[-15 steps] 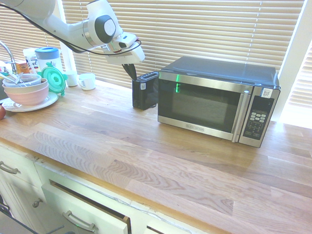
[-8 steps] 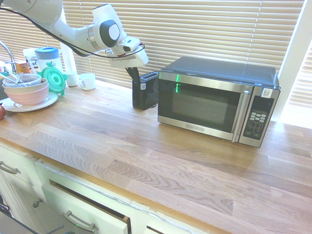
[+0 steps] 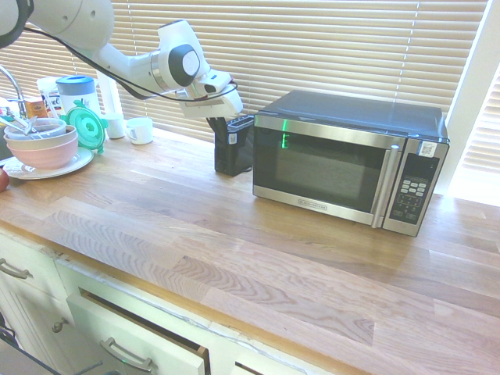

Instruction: Press the toaster

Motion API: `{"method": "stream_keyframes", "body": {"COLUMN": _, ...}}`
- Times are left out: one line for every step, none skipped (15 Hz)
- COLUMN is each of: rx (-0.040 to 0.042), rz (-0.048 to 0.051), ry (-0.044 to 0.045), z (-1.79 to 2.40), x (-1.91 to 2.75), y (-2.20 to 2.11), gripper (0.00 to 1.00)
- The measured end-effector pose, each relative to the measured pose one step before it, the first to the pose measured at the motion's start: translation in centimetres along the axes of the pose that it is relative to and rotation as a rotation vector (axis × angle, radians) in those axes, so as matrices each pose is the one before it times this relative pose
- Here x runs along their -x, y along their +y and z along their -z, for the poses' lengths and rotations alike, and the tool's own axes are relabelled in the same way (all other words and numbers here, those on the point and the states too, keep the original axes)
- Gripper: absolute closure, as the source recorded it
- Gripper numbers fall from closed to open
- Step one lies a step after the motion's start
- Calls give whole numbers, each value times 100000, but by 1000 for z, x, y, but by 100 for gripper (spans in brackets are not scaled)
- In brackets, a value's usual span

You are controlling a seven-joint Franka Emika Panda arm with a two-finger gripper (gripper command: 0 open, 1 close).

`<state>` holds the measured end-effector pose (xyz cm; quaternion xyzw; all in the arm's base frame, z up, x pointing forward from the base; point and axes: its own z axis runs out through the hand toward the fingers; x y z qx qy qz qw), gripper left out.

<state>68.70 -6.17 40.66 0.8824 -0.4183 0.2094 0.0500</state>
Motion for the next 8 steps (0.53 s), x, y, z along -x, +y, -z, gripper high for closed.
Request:
{"method": "stream_keyframes", "body": {"rx": 442, "rz": 189, "ry": -669, "z": -778, "x": 51, "y": -127, "gripper": 100}}
{"method": "stream_keyframes", "body": {"rx": 131, "rz": 332, "ry": -512, "z": -416, "x": -14, "y": -111, "gripper": 100}}
{"method": "stream_keyframes", "body": {"rx": 1, "rz": 423, "ry": -332, "z": -80, "x": -78, "y": -46, "gripper": 100}}
{"method": "stream_keyframes", "body": {"rx": 162, "rz": 163, "ry": -433, "z": -96, "x": -38, "y": -41, "gripper": 100}}
{"method": "stream_keyframes", "body": {"rx": 120, "rz": 56, "ry": -197, "z": -12, "x": -29, "y": -21, "gripper": 100}}
{"method": "stream_keyframes", "body": {"rx": -55, "rz": 20, "ry": -126, "z": 3, "x": -29, "y": 9, "gripper": 100}}
{"method": "stream_keyframes", "body": {"rx": -181, "rz": -144, "ry": -246, "z": 3, "x": -27, "y": 17, "gripper": 100}}
{"method": "stream_keyframes", "body": {"rx": -85, "rz": -161, "ry": -103, "z": 6, "x": -16, "y": 6, "gripper": 100}}
